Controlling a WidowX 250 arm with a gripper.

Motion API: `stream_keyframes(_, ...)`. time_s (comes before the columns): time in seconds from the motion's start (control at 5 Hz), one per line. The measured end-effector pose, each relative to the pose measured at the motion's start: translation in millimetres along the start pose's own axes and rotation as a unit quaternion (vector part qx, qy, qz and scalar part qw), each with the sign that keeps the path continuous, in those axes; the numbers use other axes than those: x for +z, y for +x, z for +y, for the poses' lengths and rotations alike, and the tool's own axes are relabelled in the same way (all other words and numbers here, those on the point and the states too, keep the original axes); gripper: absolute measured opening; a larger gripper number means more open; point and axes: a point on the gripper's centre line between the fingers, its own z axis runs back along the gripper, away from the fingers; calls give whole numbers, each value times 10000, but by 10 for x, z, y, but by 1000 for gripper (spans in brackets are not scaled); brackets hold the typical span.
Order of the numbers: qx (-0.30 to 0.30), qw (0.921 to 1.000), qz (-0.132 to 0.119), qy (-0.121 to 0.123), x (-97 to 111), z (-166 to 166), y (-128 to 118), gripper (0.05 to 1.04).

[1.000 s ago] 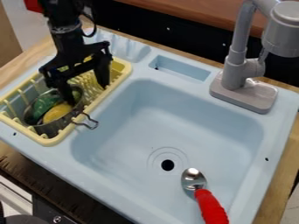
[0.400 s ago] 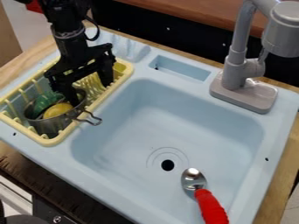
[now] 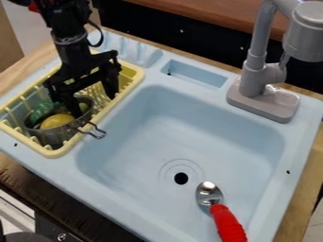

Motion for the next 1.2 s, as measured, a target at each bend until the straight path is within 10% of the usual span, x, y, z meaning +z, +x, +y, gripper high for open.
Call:
stream_keyframes(0.6, -342, 9987, 150, 358, 50, 46, -4, 251)
stream_keyframes(1.2, -346, 9981, 382, 352, 174, 38, 91, 55)
